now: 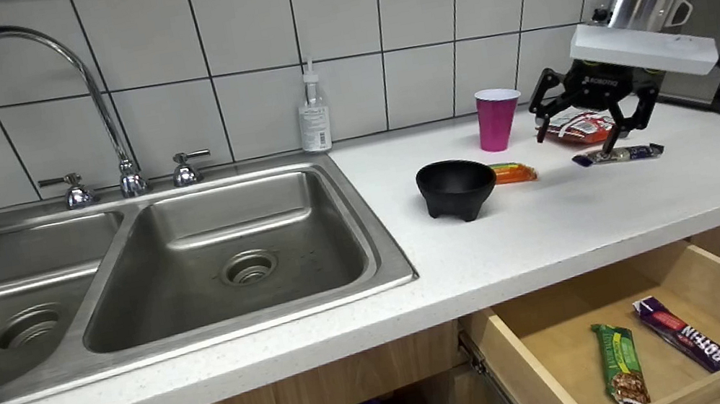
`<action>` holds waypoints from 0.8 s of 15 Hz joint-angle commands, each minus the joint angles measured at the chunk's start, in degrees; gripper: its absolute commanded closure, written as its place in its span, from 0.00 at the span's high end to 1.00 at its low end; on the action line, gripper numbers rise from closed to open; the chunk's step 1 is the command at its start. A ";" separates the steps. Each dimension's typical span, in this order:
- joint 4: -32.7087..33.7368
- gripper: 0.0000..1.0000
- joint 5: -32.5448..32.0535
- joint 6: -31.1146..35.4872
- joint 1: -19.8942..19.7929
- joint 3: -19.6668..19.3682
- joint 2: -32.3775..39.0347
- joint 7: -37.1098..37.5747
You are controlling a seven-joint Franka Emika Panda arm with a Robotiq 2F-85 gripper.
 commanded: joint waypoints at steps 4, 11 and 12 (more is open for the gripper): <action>12.09 1.00 -2.60 -5.26 1.99 -1.01 8.67 5.79; 22.20 1.00 -2.33 -6.58 5.60 -2.84 16.65 15.30; 23.52 1.00 -2.38 -7.03 6.04 -3.14 17.73 16.80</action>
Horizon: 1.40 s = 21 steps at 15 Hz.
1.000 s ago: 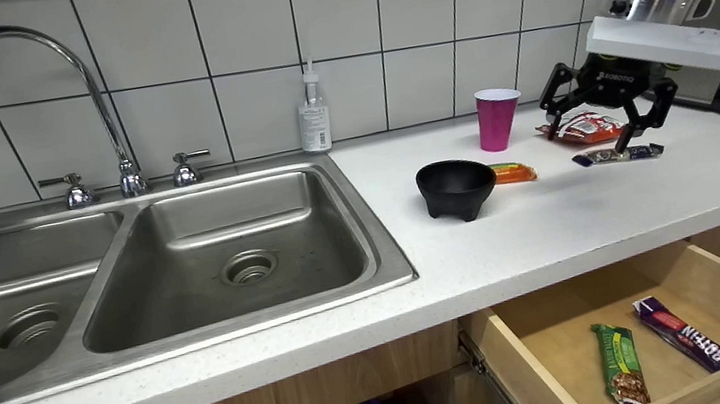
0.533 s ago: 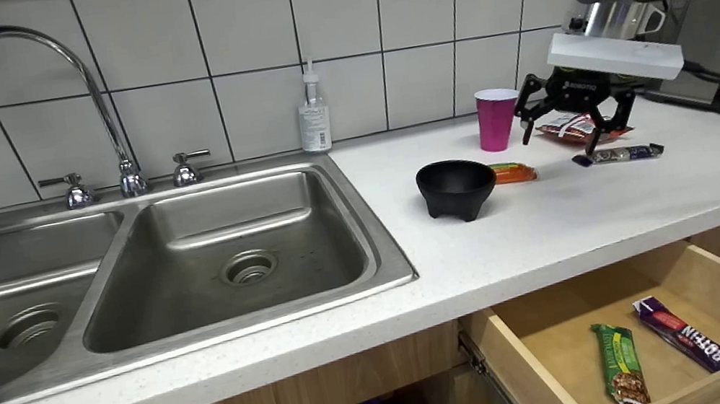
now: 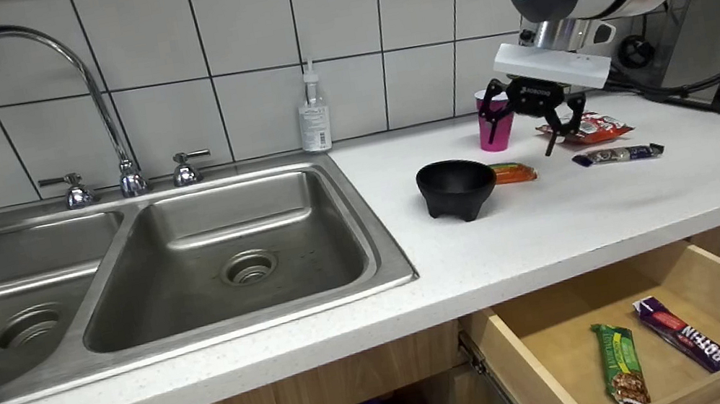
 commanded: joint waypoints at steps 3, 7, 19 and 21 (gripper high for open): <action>9.97 1.00 -1.09 -4.34 2.95 -2.40 7.38 10.47; 14.68 1.00 -1.21 -6.55 3.59 -3.02 11.25 15.63; 20.40 1.00 -1.26 -11.11 2.98 -2.94 15.45 20.22; 20.60 1.00 -1.32 -11.41 2.91 -2.96 15.37 20.44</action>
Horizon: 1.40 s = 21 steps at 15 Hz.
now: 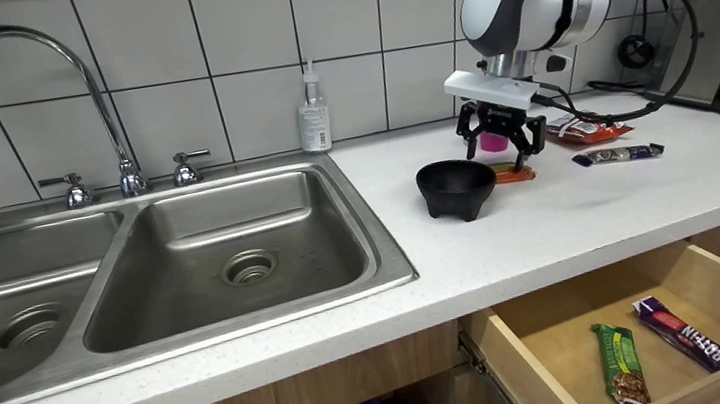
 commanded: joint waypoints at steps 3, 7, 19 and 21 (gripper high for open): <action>2.08 1.00 -1.05 -2.27 -0.28 0.06 0.66 2.08; 0.62 1.00 -0.77 -1.39 -0.36 0.27 -0.52 1.73; -4.46 1.00 -0.19 1.21 -0.53 0.76 -4.31 0.69; -5.92 1.00 -0.13 1.71 -0.56 0.87 -5.45 0.52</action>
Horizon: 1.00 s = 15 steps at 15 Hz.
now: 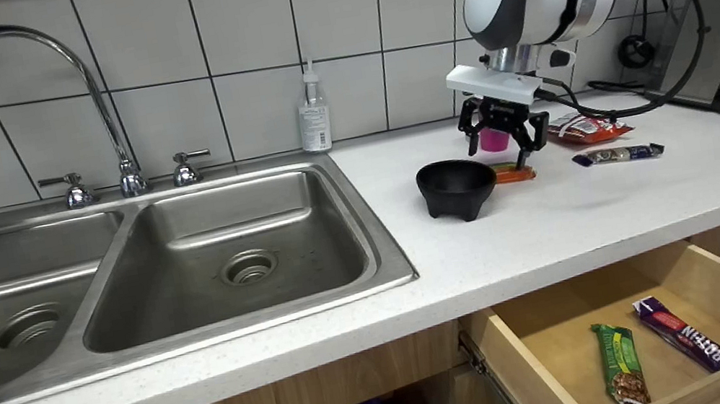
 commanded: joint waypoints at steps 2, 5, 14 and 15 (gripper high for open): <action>-5.83 1.00 -0.20 1.84 -0.55 0.91 -4.79 0.17; -6.99 1.00 -0.24 1.83 -0.66 0.85 -5.29 0.38; -5.85 1.00 -0.38 0.56 -0.97 0.64 -4.03 0.84; -5.57 1.00 -0.43 0.36 -0.98 0.60 -3.71 0.91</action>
